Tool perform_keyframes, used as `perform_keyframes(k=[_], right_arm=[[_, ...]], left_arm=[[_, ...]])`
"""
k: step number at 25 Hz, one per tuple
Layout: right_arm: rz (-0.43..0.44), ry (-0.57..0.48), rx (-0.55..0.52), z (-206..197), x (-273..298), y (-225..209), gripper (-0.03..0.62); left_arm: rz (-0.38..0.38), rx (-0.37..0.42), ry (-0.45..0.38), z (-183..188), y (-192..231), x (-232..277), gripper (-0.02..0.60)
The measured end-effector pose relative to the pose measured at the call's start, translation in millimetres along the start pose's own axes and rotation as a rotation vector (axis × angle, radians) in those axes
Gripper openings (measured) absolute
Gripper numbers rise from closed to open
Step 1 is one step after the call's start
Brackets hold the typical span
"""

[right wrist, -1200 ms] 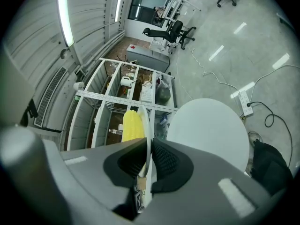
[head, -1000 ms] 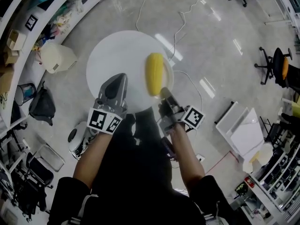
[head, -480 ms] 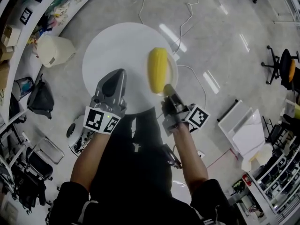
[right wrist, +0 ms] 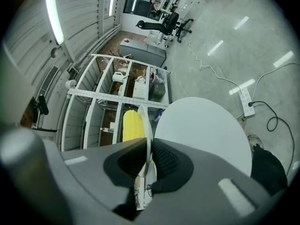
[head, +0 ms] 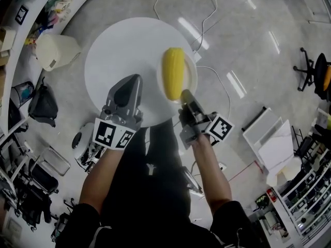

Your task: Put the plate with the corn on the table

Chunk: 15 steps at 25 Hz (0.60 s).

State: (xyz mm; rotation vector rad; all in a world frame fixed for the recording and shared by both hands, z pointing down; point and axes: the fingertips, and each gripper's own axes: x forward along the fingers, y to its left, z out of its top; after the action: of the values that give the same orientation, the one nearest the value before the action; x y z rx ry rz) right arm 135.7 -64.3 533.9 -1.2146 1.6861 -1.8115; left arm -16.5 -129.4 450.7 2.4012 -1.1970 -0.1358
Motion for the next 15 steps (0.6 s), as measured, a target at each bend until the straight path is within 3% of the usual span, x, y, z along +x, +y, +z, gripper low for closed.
perform_keyframes(k=[15], right_arm=[[-0.020, 0.040, -0.004, 2, 28, -57, 0.037]], left_arm=[[0.036, -0.018, 0.019, -34, 21, 16, 0.002]])
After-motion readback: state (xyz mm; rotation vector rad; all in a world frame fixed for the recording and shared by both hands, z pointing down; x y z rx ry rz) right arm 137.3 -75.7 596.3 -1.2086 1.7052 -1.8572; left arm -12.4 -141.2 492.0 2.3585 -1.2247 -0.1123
